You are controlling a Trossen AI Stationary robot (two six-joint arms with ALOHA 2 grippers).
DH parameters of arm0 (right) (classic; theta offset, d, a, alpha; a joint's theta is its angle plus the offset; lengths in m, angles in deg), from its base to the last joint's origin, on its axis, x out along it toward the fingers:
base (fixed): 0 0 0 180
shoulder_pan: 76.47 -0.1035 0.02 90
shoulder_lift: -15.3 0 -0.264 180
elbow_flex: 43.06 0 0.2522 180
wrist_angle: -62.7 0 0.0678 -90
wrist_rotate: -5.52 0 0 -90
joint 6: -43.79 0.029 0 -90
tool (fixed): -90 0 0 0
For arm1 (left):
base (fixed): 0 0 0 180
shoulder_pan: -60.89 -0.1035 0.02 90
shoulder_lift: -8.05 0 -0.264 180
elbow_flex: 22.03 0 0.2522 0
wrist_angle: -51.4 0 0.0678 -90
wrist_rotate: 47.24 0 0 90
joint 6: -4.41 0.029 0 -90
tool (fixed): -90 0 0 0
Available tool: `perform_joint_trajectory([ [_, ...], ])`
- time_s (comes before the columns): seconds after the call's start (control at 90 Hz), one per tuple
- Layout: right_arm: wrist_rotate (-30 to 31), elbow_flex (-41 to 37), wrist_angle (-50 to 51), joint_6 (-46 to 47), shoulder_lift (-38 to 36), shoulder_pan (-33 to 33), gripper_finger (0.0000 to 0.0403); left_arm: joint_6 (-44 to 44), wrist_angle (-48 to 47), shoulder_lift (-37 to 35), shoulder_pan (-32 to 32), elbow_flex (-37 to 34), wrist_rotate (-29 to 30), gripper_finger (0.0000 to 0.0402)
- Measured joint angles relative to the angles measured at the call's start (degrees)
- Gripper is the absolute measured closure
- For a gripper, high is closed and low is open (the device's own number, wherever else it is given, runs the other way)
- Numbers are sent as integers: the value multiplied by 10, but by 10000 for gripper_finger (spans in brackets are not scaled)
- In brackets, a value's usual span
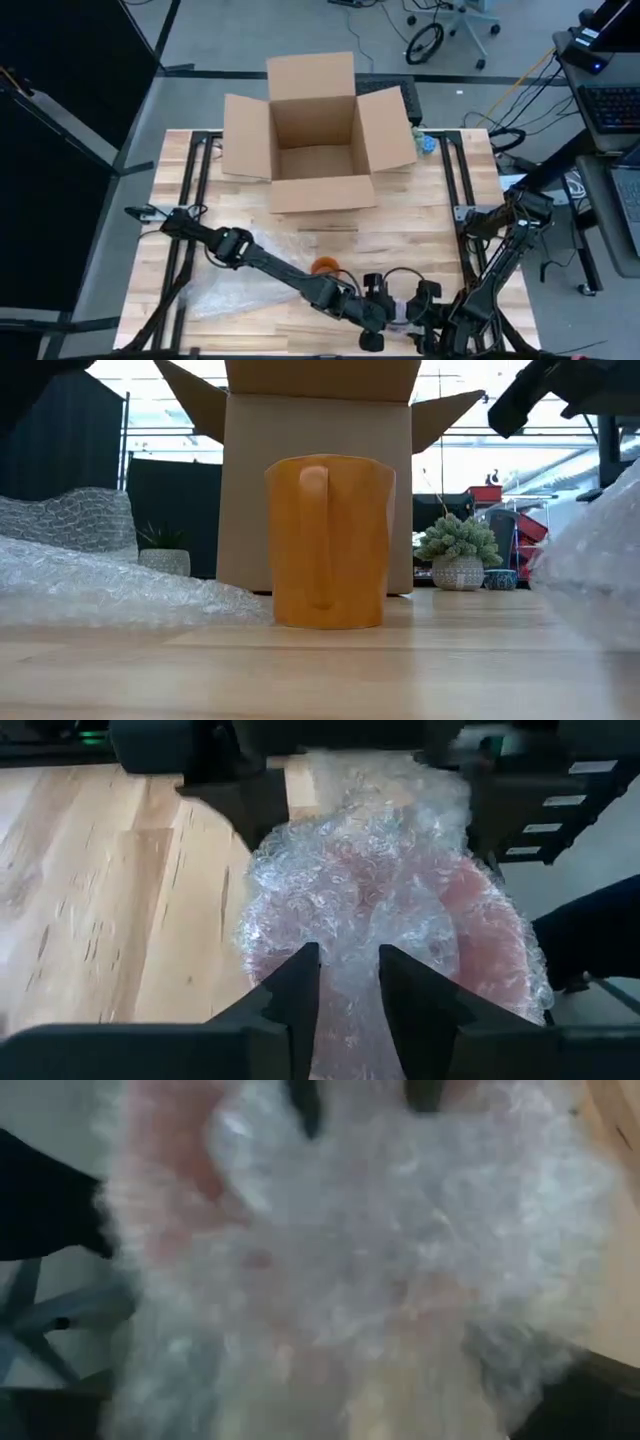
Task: Wrap mug
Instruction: Wrap the pink mug with the transparent bubble wrap
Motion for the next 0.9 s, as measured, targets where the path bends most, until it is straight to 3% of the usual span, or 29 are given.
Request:
perform_joint_trajectory([
  [0.256, 19, 119, 169, 8, -42, -15, 51, 18, 7, 0, 0, -2, -3, 349],
  [0.344, 61, 135, 174, -14, -42, -9, 51, 18, 12, 0, 0, -3, -4, 349],
  [0.533, 63, 122, 170, -37, -30, 12, 65, 18, 13, 0, 1, -3, -5, 350],
  [0.667, 63, 123, 172, -48, -27, 3, 124, 19, 14, 0, 3, -3, -4, 350],
  [0.9, 71, 132, 220, -17, -34, -41, 274, 19, 14, 0, 3, -3, -4, 350],
])
